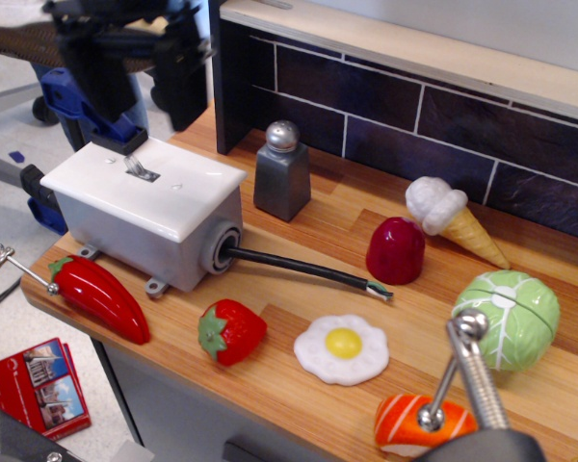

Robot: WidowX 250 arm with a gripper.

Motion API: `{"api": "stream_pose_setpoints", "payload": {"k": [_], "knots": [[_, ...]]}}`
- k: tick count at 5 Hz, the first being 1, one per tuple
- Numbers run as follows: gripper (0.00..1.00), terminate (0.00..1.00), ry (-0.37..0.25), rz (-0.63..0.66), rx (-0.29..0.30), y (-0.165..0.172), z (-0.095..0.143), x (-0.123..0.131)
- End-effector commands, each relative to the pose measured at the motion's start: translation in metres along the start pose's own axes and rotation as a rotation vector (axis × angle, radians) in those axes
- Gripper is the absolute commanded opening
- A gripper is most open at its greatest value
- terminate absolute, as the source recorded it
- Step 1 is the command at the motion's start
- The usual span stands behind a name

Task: Move light switch to the right

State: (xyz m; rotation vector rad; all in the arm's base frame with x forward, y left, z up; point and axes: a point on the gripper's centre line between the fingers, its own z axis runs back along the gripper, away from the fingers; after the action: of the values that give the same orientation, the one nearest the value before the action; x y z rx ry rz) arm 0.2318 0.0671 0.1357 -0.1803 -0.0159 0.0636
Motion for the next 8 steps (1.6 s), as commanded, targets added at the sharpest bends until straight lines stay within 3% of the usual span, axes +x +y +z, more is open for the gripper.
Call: {"api": "stream_pose_setpoints", "payload": {"k": [1,3,6,8], "knots": [[1.0,0.0,-0.051,-0.061,0.046,0.029,-0.006,0.005],[1.0,0.0,-0.073,-0.081,0.095,0.05,-0.029,0.011],[1.0,0.0,-0.044,-0.093,0.137,0.044,-0.06,0.016],[1.0,0.0,0.009,-0.093,0.105,0.026,-0.064,0.018]]}}
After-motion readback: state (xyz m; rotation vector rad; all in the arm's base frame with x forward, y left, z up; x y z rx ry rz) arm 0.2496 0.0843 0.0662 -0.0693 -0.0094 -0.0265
